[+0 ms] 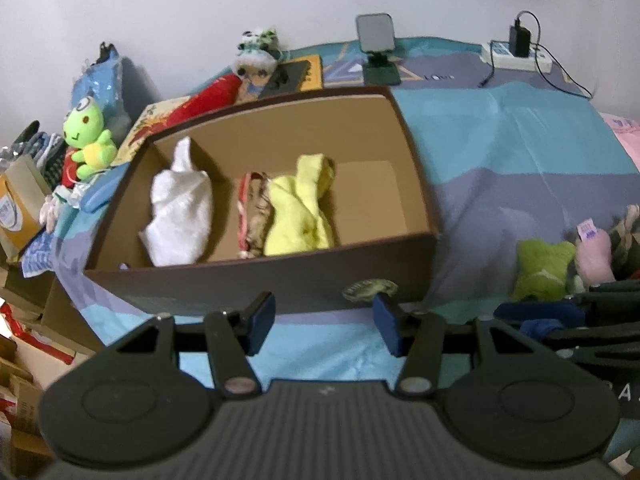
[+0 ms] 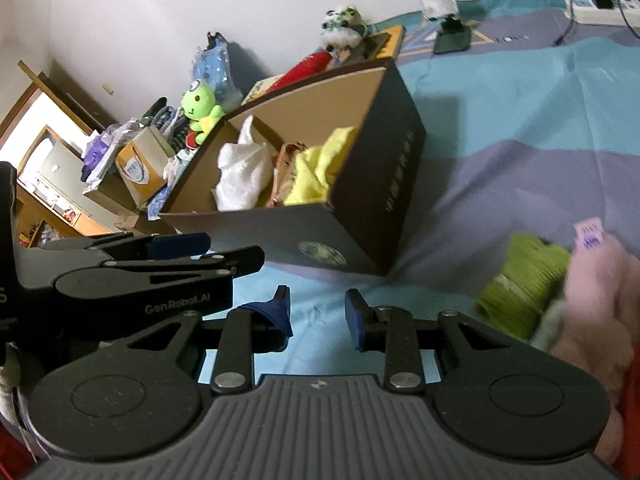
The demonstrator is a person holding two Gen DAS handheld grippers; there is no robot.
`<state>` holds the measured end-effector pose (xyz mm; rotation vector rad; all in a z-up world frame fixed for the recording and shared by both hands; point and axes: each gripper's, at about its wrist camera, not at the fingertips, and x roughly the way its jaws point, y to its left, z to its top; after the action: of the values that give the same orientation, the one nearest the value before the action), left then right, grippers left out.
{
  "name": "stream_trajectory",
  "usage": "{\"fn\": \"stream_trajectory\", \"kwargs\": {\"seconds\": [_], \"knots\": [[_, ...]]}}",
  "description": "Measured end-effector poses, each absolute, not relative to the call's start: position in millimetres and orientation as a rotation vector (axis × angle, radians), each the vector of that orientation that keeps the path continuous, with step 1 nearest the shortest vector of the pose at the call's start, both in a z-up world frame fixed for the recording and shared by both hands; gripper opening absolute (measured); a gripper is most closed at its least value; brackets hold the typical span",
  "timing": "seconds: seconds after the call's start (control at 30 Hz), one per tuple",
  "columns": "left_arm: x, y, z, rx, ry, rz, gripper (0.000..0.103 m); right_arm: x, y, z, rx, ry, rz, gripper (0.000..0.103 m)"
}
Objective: Organize soft objects
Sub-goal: 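Move the right tool to the pile and grasp the green cloth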
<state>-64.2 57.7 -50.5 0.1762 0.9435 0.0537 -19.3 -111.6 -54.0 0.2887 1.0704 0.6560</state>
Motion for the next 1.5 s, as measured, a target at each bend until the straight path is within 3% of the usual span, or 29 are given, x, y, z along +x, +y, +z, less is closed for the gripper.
{"fn": "stream_trajectory", "kwargs": {"seconds": [0.8, 1.33, 1.5], "knots": [[-55, -31, -109, 0.079, 1.039, -0.326, 0.056, -45, -234, -68, 0.394, 1.095, 0.449, 0.012], [-9, -32, -133, -0.129, 1.014, -0.427, 0.056, -12, -248, -79, 0.556, 1.151, 0.456, 0.008], [-11, -32, -133, -0.105, 1.007, -0.468, 0.056, -6, -248, -63, 0.46, 1.069, 0.423, 0.015]]}}
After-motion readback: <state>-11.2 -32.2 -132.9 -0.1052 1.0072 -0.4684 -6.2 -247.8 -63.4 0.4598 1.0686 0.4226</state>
